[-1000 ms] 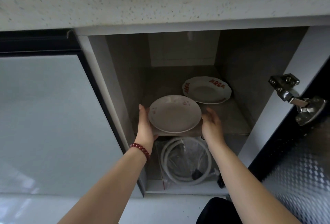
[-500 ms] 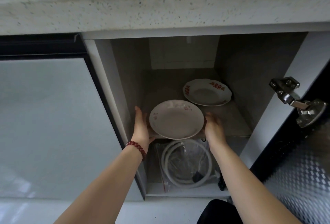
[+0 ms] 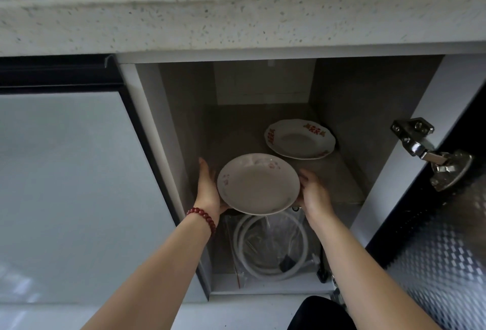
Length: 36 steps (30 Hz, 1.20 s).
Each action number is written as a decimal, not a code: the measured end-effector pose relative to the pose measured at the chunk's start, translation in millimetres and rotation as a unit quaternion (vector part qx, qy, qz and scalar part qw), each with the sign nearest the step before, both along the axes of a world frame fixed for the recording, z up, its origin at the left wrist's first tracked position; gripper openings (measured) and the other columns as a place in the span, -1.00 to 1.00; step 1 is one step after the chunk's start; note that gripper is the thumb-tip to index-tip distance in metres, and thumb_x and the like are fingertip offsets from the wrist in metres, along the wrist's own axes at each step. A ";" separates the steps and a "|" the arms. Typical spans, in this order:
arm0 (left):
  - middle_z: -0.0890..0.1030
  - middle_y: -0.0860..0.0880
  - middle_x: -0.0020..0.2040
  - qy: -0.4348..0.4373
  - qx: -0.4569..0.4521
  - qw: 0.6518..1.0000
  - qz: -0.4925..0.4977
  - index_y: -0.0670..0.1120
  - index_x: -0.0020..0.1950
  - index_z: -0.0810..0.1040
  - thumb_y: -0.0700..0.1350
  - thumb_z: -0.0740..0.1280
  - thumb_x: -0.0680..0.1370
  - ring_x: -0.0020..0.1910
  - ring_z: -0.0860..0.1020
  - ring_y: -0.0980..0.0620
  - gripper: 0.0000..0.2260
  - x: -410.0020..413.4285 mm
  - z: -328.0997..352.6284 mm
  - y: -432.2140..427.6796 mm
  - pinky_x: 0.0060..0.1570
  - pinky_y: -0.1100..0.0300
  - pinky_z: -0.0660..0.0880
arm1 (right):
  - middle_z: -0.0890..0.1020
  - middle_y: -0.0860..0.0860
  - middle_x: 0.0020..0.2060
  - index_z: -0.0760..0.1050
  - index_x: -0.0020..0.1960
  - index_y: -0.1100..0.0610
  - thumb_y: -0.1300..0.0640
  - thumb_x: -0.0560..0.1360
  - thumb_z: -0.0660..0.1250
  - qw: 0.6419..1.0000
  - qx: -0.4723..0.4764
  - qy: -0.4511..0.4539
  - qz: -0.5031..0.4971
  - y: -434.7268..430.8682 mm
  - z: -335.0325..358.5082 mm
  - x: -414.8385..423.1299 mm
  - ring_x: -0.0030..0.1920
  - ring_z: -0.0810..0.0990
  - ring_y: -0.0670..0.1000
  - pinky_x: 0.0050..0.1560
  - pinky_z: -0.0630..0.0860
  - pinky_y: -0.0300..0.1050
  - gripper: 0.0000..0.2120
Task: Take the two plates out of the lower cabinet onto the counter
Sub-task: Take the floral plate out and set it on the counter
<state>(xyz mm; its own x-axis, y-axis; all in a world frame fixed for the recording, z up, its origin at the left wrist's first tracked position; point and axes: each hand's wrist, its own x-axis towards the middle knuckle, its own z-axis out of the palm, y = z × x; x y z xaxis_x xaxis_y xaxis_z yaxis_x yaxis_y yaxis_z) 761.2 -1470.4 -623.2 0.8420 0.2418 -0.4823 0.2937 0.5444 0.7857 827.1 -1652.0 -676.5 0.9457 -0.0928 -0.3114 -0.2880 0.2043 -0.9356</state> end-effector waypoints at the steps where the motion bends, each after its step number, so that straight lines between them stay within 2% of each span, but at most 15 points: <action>1: 0.44 -0.06 0.37 0.002 0.001 1.000 0.000 0.08 0.42 0.31 0.42 -0.05 0.44 0.18 0.48 -0.13 -0.32 -0.3 -1.3 0.4 -0.15 0.03 0.45 | 0.51 0.03 0.17 0.34 0.36 0.03 0.03 0.58 0.03 1.000 -0.006 0.000 0.002 -1.8 -0.3 -0.4 0.21 0.47 0.10 0.30 0.39 0.17 -0.63; 3: 0.46 -0.05 0.35 0.012 0.015 1.000 0.005 0.08 0.43 0.29 0.44 -0.04 0.43 0.04 0.49 -0.10 -0.30 -1.4 -5.3 2.0 -0.15 0.05 0.44 | 0.52 0.05 0.21 0.33 0.37 0.04 0.02 0.59 0.01 1.000 -0.012 0.000 0.006 -5.4 -1.1 -0.6 0.21 0.48 0.10 0.30 0.39 0.17 -0.61; 7: 0.45 -0.05 0.36 0.028 0.031 0.999 0.014 0.12 0.44 0.28 0.46 -0.05 0.41 0.03 0.48 -0.10 -0.29 -2.6 -7.9 3.5 -0.01 0.00 0.39 | 0.48 0.09 0.32 0.32 0.39 0.07 0.00 0.60 0.02 1.000 0.016 0.011 0.001 -7.5 1.0 -0.2 0.17 0.47 0.09 0.24 0.42 0.10 -0.60; 12: 0.40 -0.03 0.41 0.021 0.033 0.999 -0.005 0.14 0.45 0.23 0.46 -0.07 0.41 0.29 0.42 -0.17 -0.30 -4.9 -1.9 0.7 -0.03 -0.04 0.43 | 0.52 0.08 0.30 0.32 0.39 0.04 -0.10 0.61 -0.03 0.999 0.049 0.021 0.003 -8.1 6.6 -8.1 0.09 0.51 0.07 0.05 0.43 0.04 -0.56; 15: 0.38 -0.02 0.42 0.023 0.030 0.999 -0.015 0.14 0.45 0.22 0.46 -0.07 0.41 0.31 0.40 -0.16 -0.30 -9.5 2.7 -3.6 0.00 -0.08 0.41 | 0.51 0.09 0.30 0.33 0.39 0.03 -0.15 0.60 -0.05 0.998 0.062 0.028 -0.007 -13.4 10.8 -15.4 0.06 0.52 0.05 0.05 0.41 0.02 -0.53; 18: 0.35 -0.03 0.44 0.026 0.013 0.999 -0.039 0.12 0.47 0.18 0.44 -0.09 0.43 0.28 0.42 -0.12 -0.30 -16.4 17.2 -11.8 -0.07 -0.02 0.42 | 0.49 0.10 0.33 0.31 0.40 0.04 -0.19 0.59 -0.07 0.997 0.063 0.043 -0.014 -19.6 20.5 -26.2 0.10 0.49 0.04 0.07 0.39 0.02 -0.49; 21: 0.36 -0.03 0.43 0.043 0.005 0.998 -0.052 0.12 0.46 0.21 0.44 -0.10 0.44 0.34 0.37 -0.15 -0.31 -26.0 43.5 -17.7 0.12 -0.08 0.37 | 0.49 0.09 0.34 0.33 0.38 0.06 -0.21 0.59 -0.08 0.995 0.060 0.075 -0.034 -25.1 41.5 -40.8 0.06 0.48 0.02 0.08 0.38 0.01 -0.47; 22: 0.39 -0.03 0.40 0.043 -0.002 0.998 -0.053 0.11 0.45 0.23 0.42 -0.10 0.45 0.30 0.42 -0.14 -0.33 -29.1 55.0 -18.6 0.14 -0.06 0.40 | 0.49 0.09 0.34 0.34 0.37 0.06 -0.21 0.59 -0.08 0.994 0.056 0.084 -0.043 -26.8 51.0 -46.3 0.07 0.49 0.03 0.11 0.39 0.02 -0.47; 23: 0.45 -0.02 0.34 0.040 -0.008 0.998 -0.055 0.10 0.42 0.28 0.40 -0.10 0.47 0.18 0.50 -0.09 -0.36 -32.8 68.4 -19.6 0.05 0.00 0.48 | 0.49 0.10 0.34 0.35 0.36 0.05 -0.21 0.59 -0.07 0.993 0.050 0.091 -0.051 -28.6 61.2 -52.0 0.10 0.49 0.06 0.17 0.39 0.04 -0.48; 25: 0.52 0.02 0.20 0.039 -0.009 0.997 -0.060 0.09 0.34 0.34 0.36 -0.11 0.50 -0.07 0.56 0.02 -0.43 -40.2 97.0 -21.6 -0.21 0.13 0.54 | 0.49 0.11 0.34 0.36 0.35 0.05 -0.20 0.59 -0.07 0.992 0.038 0.103 -0.059 -31.0 84.5 -62.9 0.20 0.49 0.10 0.29 0.37 0.10 -0.49; 28: 0.55 -0.01 0.21 0.062 -0.028 0.996 -0.064 0.07 0.29 0.43 0.36 -0.10 0.50 0.03 0.54 -0.01 -0.42 -59.2 137.3 -23.7 -0.05 0.06 0.48 | 0.49 0.12 0.34 0.35 0.36 0.08 -0.13 0.60 -0.05 0.991 0.020 0.122 -0.060 -34.8 124.7 -84.4 0.22 0.48 0.10 0.31 0.36 0.11 -0.53; 31: 0.62 0.08 -0.01 0.092 -0.023 0.993 -0.066 0.10 0.05 0.52 0.35 -0.11 0.51 -0.03 0.59 0.06 -0.48 -85.4 177.4 -28.8 -0.10 0.04 0.54 | 0.49 0.08 0.34 0.35 0.38 0.06 -0.09 0.60 -0.03 0.989 -0.019 0.139 -0.053 -39.7 169.9 -111.6 0.24 0.47 0.06 0.32 0.35 0.10 -0.56; 33: 0.65 0.14 -0.11 0.120 0.006 0.991 -0.057 0.05 0.09 0.47 0.34 -0.12 0.51 -0.09 0.61 0.13 -0.48 -105.1 204.6 -31.8 -0.04 0.04 0.57 | 0.50 0.07 0.32 0.36 0.36 0.05 -0.06 0.60 0.00 0.988 -0.016 0.150 -0.046 -42.9 202.2 -131.8 0.24 0.49 0.05 0.28 0.40 0.09 -0.58; 34: 0.65 0.15 -0.07 0.131 0.012 0.990 -0.054 0.05 0.18 0.44 0.34 -0.12 0.51 -0.06 0.61 0.13 -0.46 -115.8 217.5 -33.1 -0.05 0.08 0.55 | 0.52 0.07 0.30 0.37 0.36 0.06 -0.04 0.59 0.02 0.987 -0.009 0.154 -0.043 -44.6 217.6 -142.3 0.21 0.51 0.03 0.21 0.44 0.05 -0.59; 36: 0.51 0.07 0.28 0.167 -0.001 0.985 -0.041 0.04 0.40 0.31 0.35 -0.11 0.51 0.25 0.49 -0.02 -0.38 -137.9 244.6 -35.7 0.10 0.04 0.44 | 0.51 0.07 0.29 0.31 0.41 0.06 -0.04 0.59 0.03 0.985 -0.005 0.169 -0.034 -48.5 248.0 -163.2 0.22 0.50 0.03 0.19 0.44 0.02 -0.57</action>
<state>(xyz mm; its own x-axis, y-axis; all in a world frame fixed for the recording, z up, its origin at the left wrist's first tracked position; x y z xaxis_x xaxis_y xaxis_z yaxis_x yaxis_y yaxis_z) 623.3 -1506.1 -378.6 0.6535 0.1776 -0.7358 0.5785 0.5097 0.6368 663.8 -1700.5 -428.5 0.7799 -0.1572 -0.6059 -0.5690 0.2254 -0.7908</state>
